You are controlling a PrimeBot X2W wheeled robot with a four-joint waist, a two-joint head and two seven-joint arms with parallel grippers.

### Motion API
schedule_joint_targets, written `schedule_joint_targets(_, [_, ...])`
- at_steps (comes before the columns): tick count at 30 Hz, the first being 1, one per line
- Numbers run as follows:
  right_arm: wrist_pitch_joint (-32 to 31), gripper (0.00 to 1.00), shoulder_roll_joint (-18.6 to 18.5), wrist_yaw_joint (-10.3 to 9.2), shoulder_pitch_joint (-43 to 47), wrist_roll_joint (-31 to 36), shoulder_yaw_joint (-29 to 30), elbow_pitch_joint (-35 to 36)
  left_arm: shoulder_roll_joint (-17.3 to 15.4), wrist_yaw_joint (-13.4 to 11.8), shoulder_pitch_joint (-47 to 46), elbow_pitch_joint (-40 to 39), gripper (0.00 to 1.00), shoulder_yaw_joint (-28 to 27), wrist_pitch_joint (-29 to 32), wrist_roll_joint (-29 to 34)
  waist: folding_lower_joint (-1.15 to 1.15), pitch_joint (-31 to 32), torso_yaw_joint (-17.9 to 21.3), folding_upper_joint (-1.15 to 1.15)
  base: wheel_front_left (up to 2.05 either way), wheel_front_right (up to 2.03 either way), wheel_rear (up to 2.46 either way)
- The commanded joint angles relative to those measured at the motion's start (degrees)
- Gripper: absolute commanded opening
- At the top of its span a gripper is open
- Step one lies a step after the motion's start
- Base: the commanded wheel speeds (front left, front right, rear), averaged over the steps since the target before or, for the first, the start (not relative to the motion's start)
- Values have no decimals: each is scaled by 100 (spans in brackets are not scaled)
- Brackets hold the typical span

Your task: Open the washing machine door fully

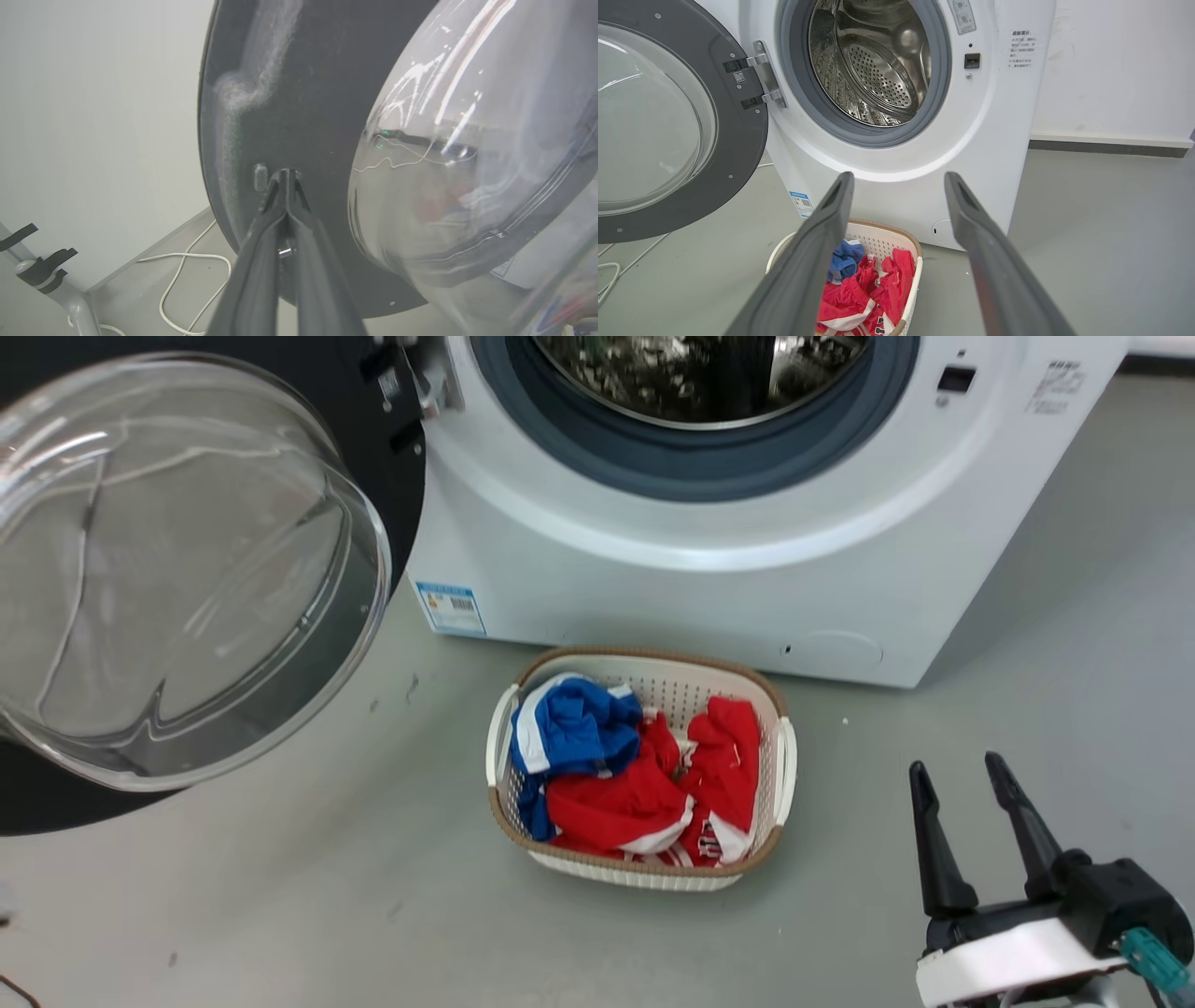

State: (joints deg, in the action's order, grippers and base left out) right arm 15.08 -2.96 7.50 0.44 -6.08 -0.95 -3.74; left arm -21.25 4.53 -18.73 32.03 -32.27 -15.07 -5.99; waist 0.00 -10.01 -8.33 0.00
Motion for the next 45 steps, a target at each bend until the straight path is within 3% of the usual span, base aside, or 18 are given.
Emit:
schedule_joint_targets(1, [12,100,17,-1,106,-30,-8,-5,39,16,110,-48,0,-2,-14,32,0,160,-1,0,0,0,0])
schedule_joint_targets(12, [12,100,17,-1,575,-74,64,94,756,88,923,-1361,0,384,-15,429,0,918,3,0,0,0,0])
schedule_joint_targets(17, [12,100,17,-1,701,-55,129,262,1227,120,1278,-2055,0,790,-15,553,0,1034,42,0,0,0,0])
schedule_joint_targets(23, [12,100,17,-1,792,-41,136,366,1545,167,1668,-2690,0,1338,-14,649,0,1108,118,0,0,0,0])
schedule_joint_targets(35, [12,100,17,-1,972,-13,195,694,1765,179,2318,-3451,0,2280,-15,580,0,1203,384,0,0,0,0])
schedule_joint_targets(45, [12,100,17,-1,1155,-36,266,849,1826,99,2558,-3282,0,2870,-15,384,0,1226,568,0,0,0,0])
